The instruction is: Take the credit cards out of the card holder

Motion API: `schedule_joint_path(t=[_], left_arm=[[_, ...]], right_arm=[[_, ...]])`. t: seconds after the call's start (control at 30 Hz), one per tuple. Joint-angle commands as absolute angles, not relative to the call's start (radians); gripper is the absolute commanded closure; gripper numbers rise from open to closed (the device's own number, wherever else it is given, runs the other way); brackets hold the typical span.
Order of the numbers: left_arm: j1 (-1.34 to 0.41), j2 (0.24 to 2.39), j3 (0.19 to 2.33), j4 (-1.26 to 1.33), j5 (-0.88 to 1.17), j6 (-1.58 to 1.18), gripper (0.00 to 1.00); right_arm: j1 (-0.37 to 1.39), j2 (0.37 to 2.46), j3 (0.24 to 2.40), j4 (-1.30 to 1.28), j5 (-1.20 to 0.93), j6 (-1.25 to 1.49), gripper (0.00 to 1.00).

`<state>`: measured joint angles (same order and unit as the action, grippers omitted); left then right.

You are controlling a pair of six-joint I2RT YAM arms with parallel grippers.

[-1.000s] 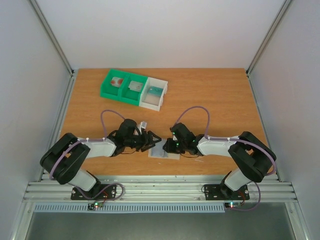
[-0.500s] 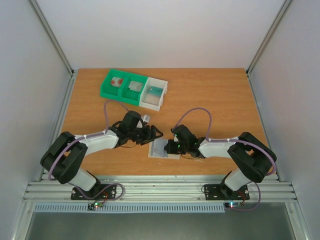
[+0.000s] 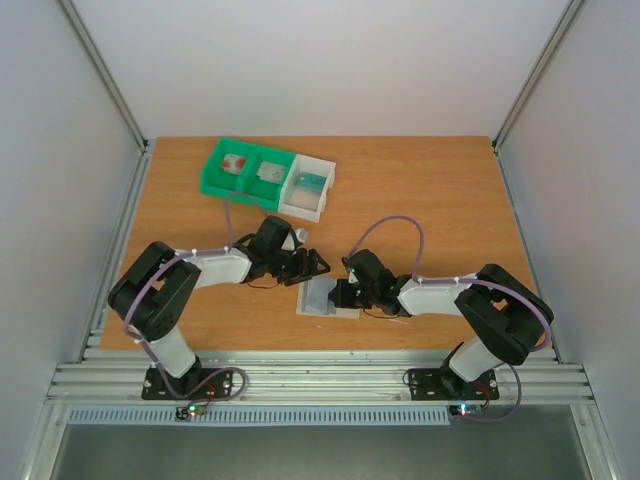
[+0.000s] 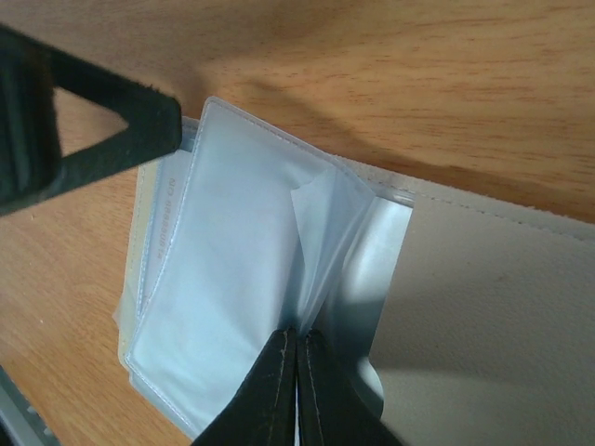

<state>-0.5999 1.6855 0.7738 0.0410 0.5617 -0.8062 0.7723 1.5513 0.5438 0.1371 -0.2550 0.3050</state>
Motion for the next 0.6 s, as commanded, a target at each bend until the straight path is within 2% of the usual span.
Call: schedule_joint_path(t=[0.0,0.27,0.57], left_arm=[[-0.588,1.736,0.820,0.069,0.580,-0.769,0.29],[-0.588,1.793,0.840,0.025,0.652,-0.763,0.29],[-0.594,1.736,0.770,0.150,0.752,-0.861,0.31]], right_arm=[[0.768,1.578,0.522,0.127,-0.245,0.279,0.95],[0.761,1.580,0.520,0.130,-0.241,0.272,0.94],[0.753,1.574,0.524,0.130,-0.245,0.274,0.91]])
